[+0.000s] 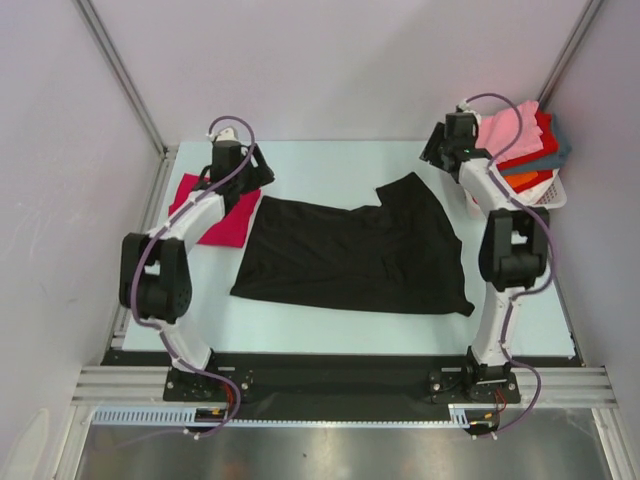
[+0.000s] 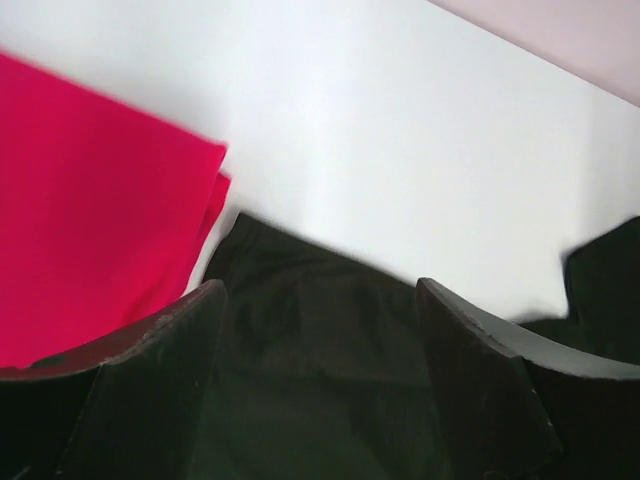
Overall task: Fold and stack the t-shirts
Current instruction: Fold the tshirt
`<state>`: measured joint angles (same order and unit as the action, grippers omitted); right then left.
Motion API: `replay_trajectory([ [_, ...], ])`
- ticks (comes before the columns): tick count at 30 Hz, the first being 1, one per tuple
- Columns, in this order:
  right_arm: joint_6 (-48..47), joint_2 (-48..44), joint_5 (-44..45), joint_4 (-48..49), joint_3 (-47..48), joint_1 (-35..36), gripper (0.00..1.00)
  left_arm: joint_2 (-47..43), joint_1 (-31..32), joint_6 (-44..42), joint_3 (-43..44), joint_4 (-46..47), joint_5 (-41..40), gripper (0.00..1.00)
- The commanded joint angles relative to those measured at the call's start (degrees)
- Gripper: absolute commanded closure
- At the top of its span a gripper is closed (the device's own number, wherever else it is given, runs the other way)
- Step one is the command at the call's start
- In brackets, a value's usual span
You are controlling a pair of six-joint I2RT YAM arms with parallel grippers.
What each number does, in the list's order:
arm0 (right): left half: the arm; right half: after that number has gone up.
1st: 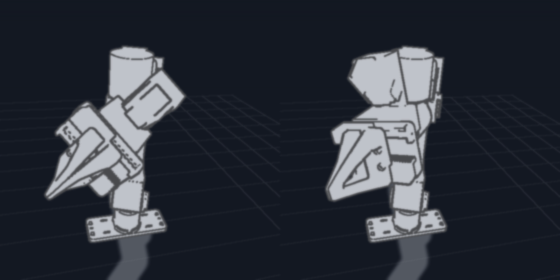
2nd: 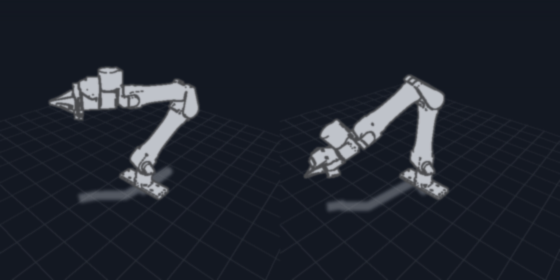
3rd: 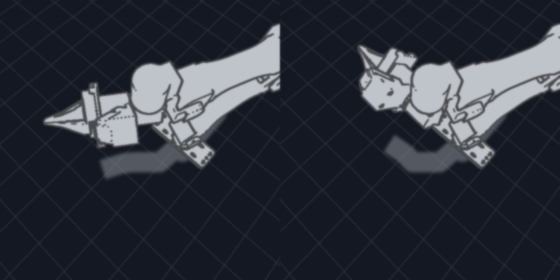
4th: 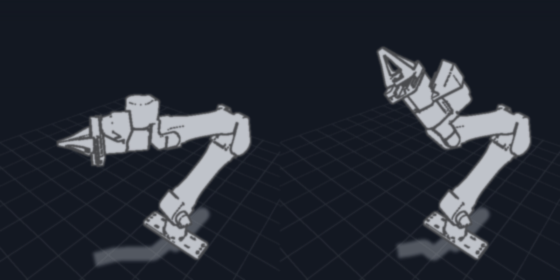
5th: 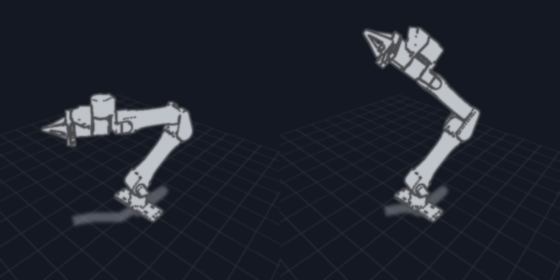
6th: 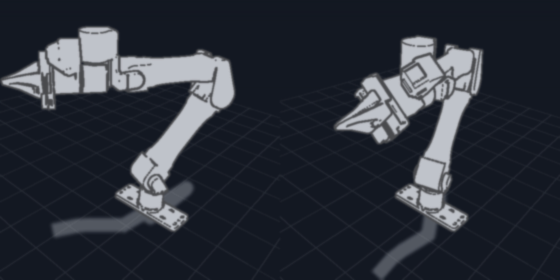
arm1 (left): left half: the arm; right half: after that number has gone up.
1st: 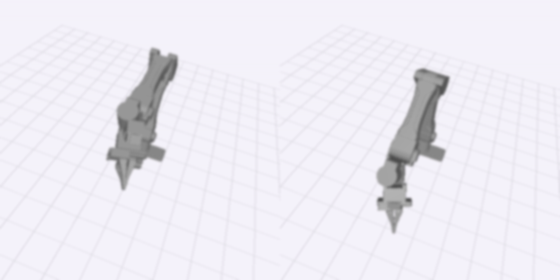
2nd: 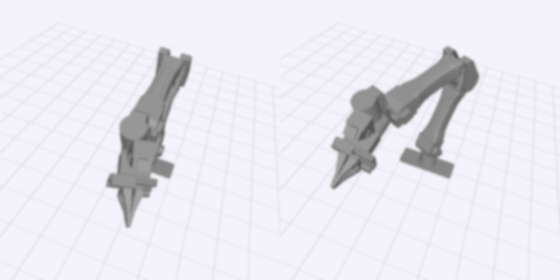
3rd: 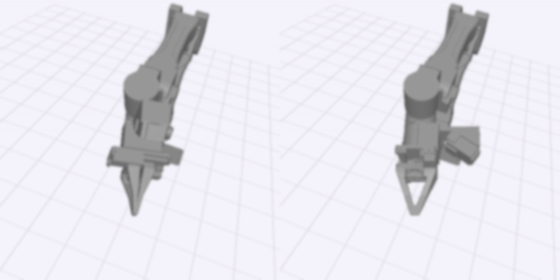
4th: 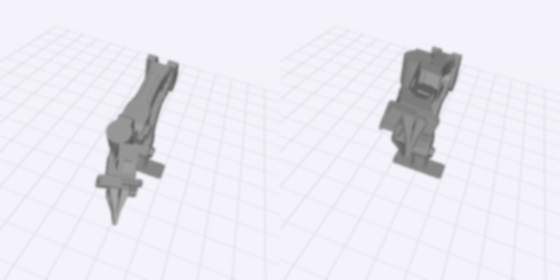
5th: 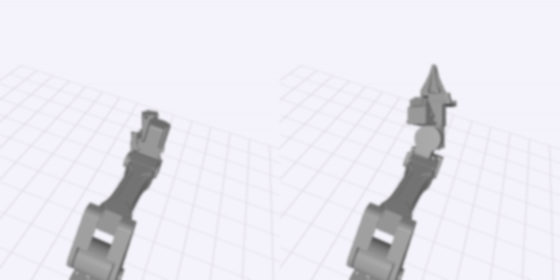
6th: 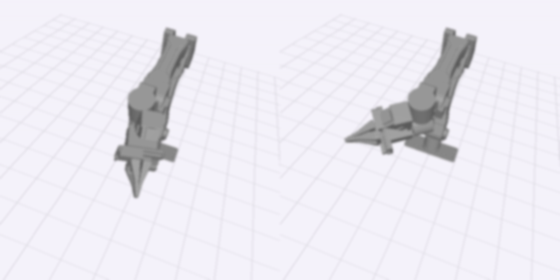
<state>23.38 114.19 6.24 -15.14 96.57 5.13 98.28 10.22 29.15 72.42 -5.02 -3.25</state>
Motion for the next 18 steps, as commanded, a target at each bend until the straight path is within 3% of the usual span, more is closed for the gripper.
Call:
replay_trajectory([
  [1,-2.8,9.3,1.6,-4.4,10.4,0.6,0.44,6.7,0.5,-3.0,10.1,-3.2,2.2,0.19],
  [8,-5.0,25.5,3.8,-11.0,28.1,1.5,0.43,18.2,0.5,-3.0,18.8,-4.7,4.8,0.18],
  [18,-7.8,32.8,5.2,-13.3,35.0,2.9,0.45,26.4,0.5,-2.0,26.8,-6.5,5.7,0.18],
])
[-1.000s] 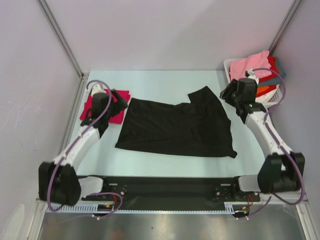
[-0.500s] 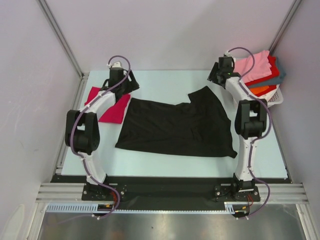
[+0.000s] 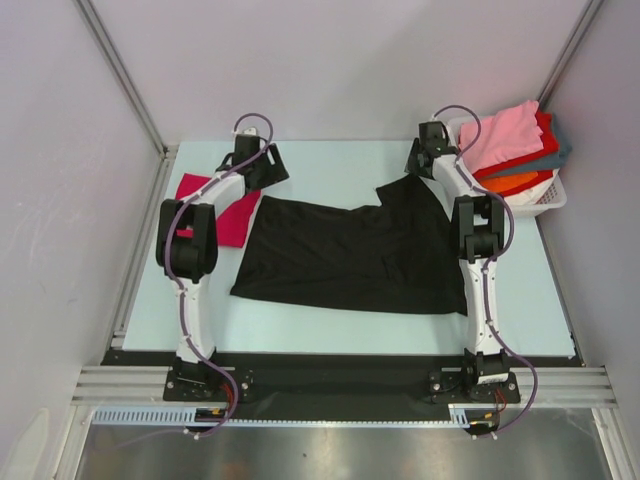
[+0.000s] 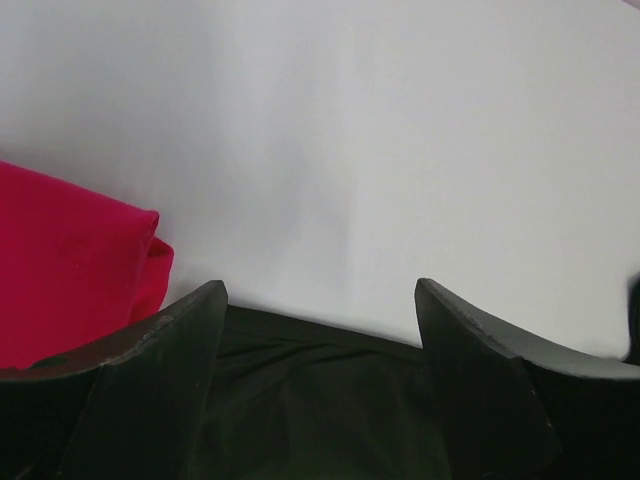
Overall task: Fold and stack the t-shirts
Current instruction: Fold the tshirt
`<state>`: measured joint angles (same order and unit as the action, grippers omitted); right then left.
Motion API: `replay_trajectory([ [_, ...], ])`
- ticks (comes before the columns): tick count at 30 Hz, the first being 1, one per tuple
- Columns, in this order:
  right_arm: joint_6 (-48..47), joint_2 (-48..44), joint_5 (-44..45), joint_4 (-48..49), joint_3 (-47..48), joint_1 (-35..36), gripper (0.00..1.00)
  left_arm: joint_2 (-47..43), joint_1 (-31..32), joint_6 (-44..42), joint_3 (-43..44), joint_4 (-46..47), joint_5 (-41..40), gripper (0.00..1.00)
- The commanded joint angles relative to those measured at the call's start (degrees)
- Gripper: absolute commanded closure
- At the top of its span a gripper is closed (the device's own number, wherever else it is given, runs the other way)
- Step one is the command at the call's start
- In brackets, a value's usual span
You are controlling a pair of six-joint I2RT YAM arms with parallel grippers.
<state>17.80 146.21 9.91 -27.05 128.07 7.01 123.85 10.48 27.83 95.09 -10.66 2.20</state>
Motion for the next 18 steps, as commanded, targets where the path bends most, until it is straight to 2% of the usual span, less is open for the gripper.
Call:
replay_trajectory([
  [1,-2.9,0.7,1.7,-1.3,3.5,1.2,0.47,1.6,0.2,-0.9,4.7,-1.2,0.1,0.19],
  [5,-4.0,0.4,4.1,-2.3,3.6,2.3,0.52,2.4,0.2,-1.5,5.7,-2.5,-0.6,0.19],
  [12,-5.8,2.3,5.2,-5.6,7.3,3.2,0.53,3.0,-1.1,-2.3,7.0,-2.8,1.0,0.18],
  [13,-5.8,3.5,5.2,-7.0,9.5,2.9,0.55,3.1,-1.7,-2.3,7.4,-2.9,2.3,0.18],
  [15,-5.9,4.6,4.9,-9.4,11.5,2.8,0.65,3.4,-2.2,-2.1,7.9,-3.1,2.9,0.19],
  [18,-5.6,5.3,5.0,-10.7,12.4,2.1,0.69,3.8,-2.4,-2.5,8.3,-3.7,2.9,0.19],
])
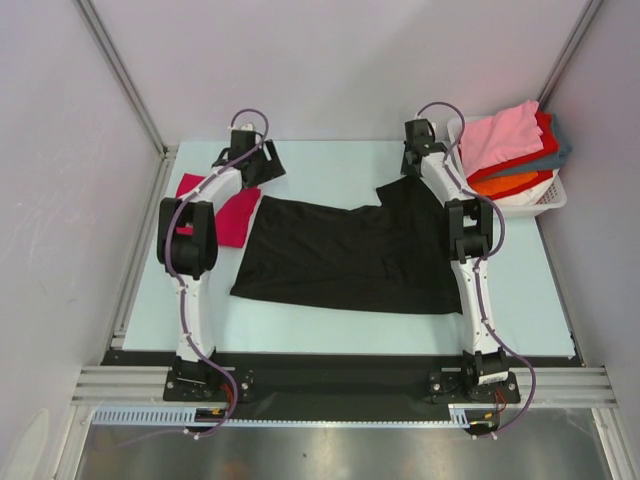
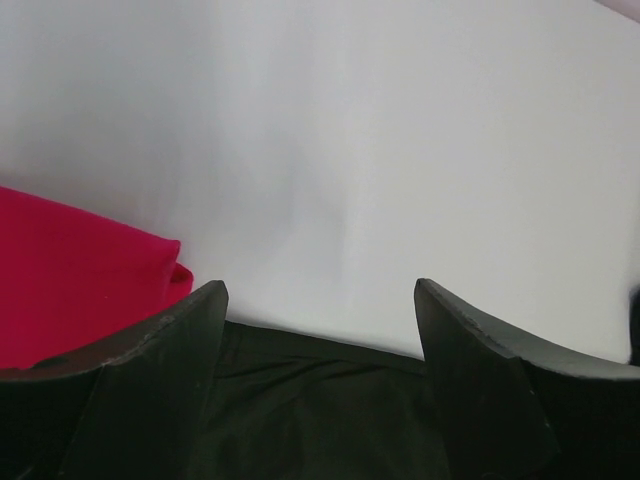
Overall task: Fold and stack the t-shirts
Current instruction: Fold the tshirt
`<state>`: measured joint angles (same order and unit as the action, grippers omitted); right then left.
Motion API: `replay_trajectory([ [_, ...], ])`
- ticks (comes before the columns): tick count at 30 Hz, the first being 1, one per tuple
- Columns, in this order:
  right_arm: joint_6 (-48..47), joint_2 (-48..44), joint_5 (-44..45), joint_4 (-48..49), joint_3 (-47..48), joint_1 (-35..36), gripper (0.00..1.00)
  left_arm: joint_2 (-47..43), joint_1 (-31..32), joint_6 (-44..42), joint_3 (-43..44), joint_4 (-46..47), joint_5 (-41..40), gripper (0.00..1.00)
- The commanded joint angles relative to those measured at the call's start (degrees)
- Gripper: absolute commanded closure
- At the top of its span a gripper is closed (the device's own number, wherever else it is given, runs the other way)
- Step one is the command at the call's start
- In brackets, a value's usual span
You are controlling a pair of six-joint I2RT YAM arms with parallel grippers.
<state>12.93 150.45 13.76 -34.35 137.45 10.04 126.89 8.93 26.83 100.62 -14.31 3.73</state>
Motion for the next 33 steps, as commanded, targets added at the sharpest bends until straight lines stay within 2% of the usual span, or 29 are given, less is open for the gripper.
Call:
replay_trajectory([
  [1,-0.6,0.8,1.4,-3.3,2.5,-1.2,0.67,1.0,-0.8,-1.5,2.9,-0.2,1.3,0.19],
  [2,-0.5,0.3,1.8,-3.2,1.5,-1.3,0.63,1.3,-0.8,-1.5,2.9,-0.3,1.7,0.19],
  [3,-0.6,0.2,1.9,-2.7,1.2,-1.4,0.49,1.4,-0.8,-1.5,3.4,-0.5,1.9,0.19],
  [5,-1.4,0.1,2.4,-2.8,1.2,-1.3,0.42,2.4,-0.8,-1.5,4.0,-1.2,2.3,0.19],
  [7,-1.9,0.1,3.3,-3.2,1.1,-1.2,0.41,3.1,-0.8,-1.4,4.5,-1.4,2.7,0.19],
  [8,-2.0,0.1,2.6,-3.3,1.2,-1.2,0.42,3.3,-0.8,-1.3,4.6,-1.5,2.8,0.19],
  [9,-1.9,0.5,1.8,-3.4,1.3,-1.3,0.51,3.4,-0.8,-1.3,4.6,-1.5,2.9,0.20],
  [11,-1.1,0.8,-1.8,-4.1,1.9,-1.7,0.62,3.5,-0.8,-1.3,4.7,-2.0,3.0,0.20],
  [15,0.4,1.9,-7.5,-6.7,3.2,-2.5,0.64,3.6,-1.0,-0.5,5.0,-3.2,2.9,0.20],
  [16,0.7,1.9,-8.0,-6.8,3.0,-2.6,0.67,3.6,-1.1,-0.1,5.0,-3.4,3.0,0.20],
  [17,1.0,1.9,-8.0,-6.9,2.7,-2.6,0.76,3.8,-1.1,-0.2,5.0,-3.4,2.9,0.20],
  [18,1.2,1.7,-7.7,-6.7,2.7,-2.6,0.80,3.9,-1.1,-0.2,5.4,-3.4,2.9,0.20],
  [20,1.0,0.6,-5.7,-5.9,1.3,-2.7,0.90,4.2,-1.1,-0.4,5.7,-3.8,2.8,0.20],
  [22,0.9,-0.8,-4.8,-4.2,-0.2,-2.9,0.92,4.8,-1.1,-0.8,6.7,-4.1,2.3,0.20],
  [23,0.8,-1.0,-4.9,-4.1,-0.1,-3.1,1.00,4.9,-1.1,-1.0,7.0,-4.9,2.0,0.21],
  [33,2.0,-4.0,-0.8,-4.1,-0.5,-4.9,1.00,5.2,-0.9,-1.3,7.9,-8.0,-1.6,0.28],
])
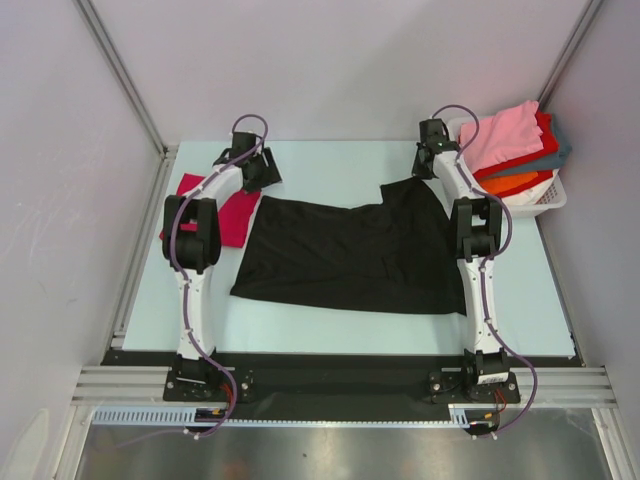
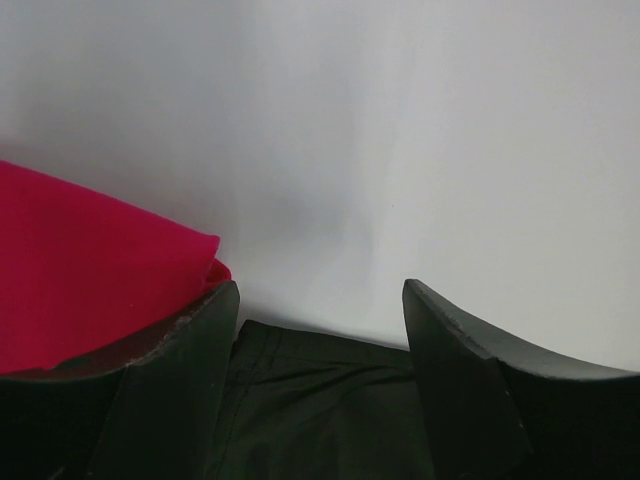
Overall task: Fold and stack the t-shirts
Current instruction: Fold the tshirt
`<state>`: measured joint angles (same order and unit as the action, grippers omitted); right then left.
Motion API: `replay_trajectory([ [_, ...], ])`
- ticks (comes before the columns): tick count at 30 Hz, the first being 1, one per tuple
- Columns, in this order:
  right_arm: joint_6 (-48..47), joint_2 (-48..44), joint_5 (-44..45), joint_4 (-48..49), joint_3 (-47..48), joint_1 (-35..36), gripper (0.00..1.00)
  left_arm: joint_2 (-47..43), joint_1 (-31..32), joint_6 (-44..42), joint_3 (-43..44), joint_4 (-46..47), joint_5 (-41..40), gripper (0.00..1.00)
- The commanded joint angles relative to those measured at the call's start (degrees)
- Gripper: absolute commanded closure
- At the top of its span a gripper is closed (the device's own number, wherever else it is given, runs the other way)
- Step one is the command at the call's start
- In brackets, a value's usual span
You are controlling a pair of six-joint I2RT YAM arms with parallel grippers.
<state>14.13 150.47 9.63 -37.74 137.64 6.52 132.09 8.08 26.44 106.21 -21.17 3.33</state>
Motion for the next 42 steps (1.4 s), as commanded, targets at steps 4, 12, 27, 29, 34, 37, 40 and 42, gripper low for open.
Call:
replay_trajectory([
  [4,1.2,-4.0,2.2,-0.8,-0.8,-1.9,1.00,-0.3,0.8,-1.6,1.8,-1.9,-2.5,0.29],
  [12,0.8,-4.7,2.1,-0.7,-1.6,-2.0,1.00,-0.3,1.8,-3.2,1.6,-4.7,-7.0,0.37],
  [27,1.9,-7.5,-0.2,-0.4,-4.4,-2.0,1.00,0.4,2.1,-2.9,0.4,-6.3,-9.7,0.68],
  [29,2.5,-8.1,-0.3,0.1,-5.2,-2.0,1.00,1.1,2.1,-2.9,1.4,-6.3,-9.7,0.78],
  [34,3.4,-12.8,-0.7,2.9,-11.6,-2.3,1.00,2.1,1.9,-2.8,3.4,-6.2,-9.8,1.00],
  [37,4.0,-16.0,-1.1,4.9,-14.4,-2.4,1.00,1.5,1.4,-3.0,3.2,-5.9,-9.7,1.00],
  [40,4.4,-17.8,-1.7,6.4,-16.9,-2.6,1.00,-0.3,1.1,-2.7,1.3,-4.1,-9.2,1.00],
  [42,4.5,-18.7,-1.9,6.4,-17.6,-2.7,1.00,-1.5,0.9,-2.4,-0.8,-2.7,-8.3,1.00],
])
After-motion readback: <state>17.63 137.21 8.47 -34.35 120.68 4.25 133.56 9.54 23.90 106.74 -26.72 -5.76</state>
